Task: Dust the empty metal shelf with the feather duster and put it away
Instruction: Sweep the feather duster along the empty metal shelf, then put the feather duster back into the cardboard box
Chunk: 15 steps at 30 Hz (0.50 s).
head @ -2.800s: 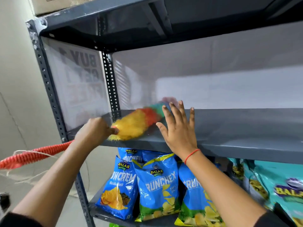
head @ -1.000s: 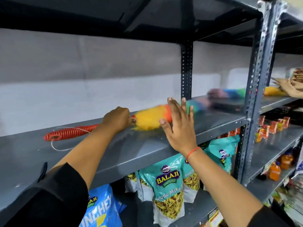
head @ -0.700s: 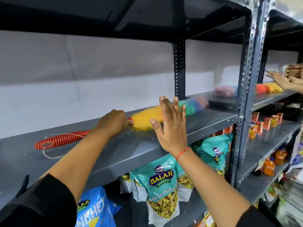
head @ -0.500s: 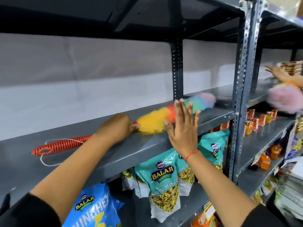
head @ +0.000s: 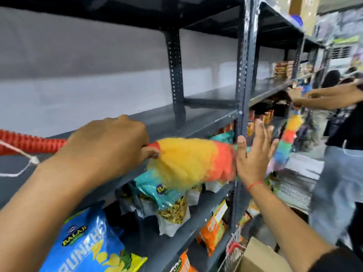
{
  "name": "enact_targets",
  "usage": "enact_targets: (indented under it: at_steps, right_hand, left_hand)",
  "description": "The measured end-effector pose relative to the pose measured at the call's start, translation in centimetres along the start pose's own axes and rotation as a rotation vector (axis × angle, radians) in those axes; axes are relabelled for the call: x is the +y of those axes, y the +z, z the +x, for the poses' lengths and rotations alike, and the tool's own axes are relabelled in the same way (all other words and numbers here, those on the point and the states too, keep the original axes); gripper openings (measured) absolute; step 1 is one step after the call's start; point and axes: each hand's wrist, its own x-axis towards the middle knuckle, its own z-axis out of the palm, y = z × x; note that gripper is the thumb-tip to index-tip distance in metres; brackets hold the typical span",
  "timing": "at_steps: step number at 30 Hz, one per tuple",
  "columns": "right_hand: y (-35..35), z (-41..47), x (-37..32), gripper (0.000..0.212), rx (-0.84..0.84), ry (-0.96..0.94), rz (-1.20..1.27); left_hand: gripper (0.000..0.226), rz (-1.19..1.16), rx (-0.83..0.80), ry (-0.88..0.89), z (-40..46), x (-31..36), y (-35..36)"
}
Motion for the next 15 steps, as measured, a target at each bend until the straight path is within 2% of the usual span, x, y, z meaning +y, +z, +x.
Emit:
enact_targets:
  at_steps: [3, 6, 11, 15]
  right_hand:
    - [-0.9, -2.4, 1.8, 0.062, -0.022, 0.112, -0.026]
    - [-1.7, -6.0, 3.9, 0.06, -0.126, 0.132, -0.074]
    - [-3.4, -14.0, 8.4, 0.061, -0.402, 0.07, -0.236]
    - [-4.6, -19.0, 12.0, 0.062, -0.511, 0.187, -0.289]
  left_hand:
    - [0.051, 0.032, -0.042, 0.154, -0.1, 2.9, 2.3]
    - [0.04, -0.03, -0.145, 0.24, 0.6, 7.2, 7.4]
    - [0.041, -0.138, -0.43, 0.211, 1.6, 13.9, 18.2]
    - [0.037, -0.18, -0.589, 0.216, 0.6, 19.6, 26.2]
